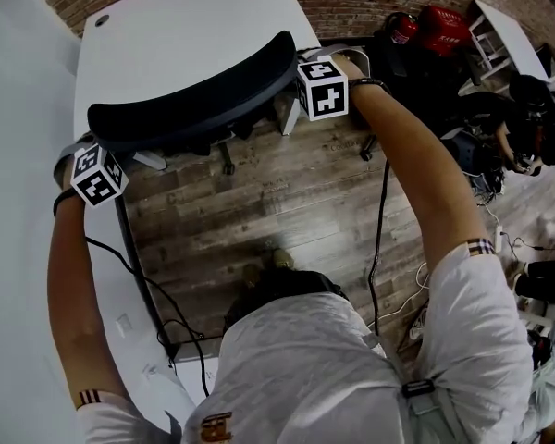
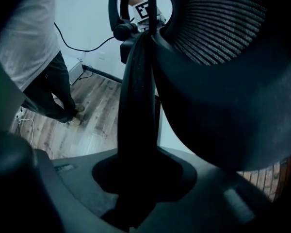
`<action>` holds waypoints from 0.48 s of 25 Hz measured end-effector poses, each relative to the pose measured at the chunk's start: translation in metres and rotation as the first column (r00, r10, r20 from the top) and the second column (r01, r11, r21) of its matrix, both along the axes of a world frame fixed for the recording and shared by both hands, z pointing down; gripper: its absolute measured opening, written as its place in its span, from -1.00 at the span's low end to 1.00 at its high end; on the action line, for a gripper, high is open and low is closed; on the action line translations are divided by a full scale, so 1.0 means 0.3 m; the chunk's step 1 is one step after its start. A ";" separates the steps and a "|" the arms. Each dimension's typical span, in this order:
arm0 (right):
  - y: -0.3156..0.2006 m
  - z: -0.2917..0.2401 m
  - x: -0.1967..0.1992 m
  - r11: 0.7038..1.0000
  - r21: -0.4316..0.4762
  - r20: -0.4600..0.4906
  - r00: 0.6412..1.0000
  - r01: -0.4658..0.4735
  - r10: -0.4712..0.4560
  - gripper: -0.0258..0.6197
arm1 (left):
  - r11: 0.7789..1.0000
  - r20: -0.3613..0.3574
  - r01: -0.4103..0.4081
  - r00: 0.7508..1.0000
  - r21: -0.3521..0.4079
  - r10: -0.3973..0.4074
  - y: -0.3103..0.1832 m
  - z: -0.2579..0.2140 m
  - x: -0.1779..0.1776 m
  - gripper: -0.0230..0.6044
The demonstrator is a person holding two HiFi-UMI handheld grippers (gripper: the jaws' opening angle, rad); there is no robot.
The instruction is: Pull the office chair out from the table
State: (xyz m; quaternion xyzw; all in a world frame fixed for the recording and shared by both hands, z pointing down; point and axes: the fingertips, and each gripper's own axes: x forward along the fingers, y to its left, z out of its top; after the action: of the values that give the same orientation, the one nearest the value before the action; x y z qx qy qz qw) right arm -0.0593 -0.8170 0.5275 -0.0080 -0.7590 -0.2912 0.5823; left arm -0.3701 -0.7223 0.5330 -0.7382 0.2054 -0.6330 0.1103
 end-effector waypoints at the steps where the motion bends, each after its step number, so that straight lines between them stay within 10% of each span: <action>1: 0.003 0.002 0.000 1.000 0.004 -0.001 1.000 0.001 -0.001 -0.59 | 1.000 0.005 0.006 1.000 -0.015 -0.006 0.008 0.004 -0.004 -0.49; 12: 0.170 0.008 -0.005 1.000 0.018 0.005 1.000 -0.011 0.011 -0.63 | 1.000 -0.001 -0.009 1.000 -0.010 0.009 0.135 -0.007 -0.005 -0.52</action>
State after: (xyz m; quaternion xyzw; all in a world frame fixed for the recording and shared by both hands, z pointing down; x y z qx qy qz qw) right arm -0.0608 -0.7660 0.5300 0.0021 -0.7577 -0.2949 0.5822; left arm -0.3717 -0.6818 0.5311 -0.7400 0.1991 -0.6330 0.1095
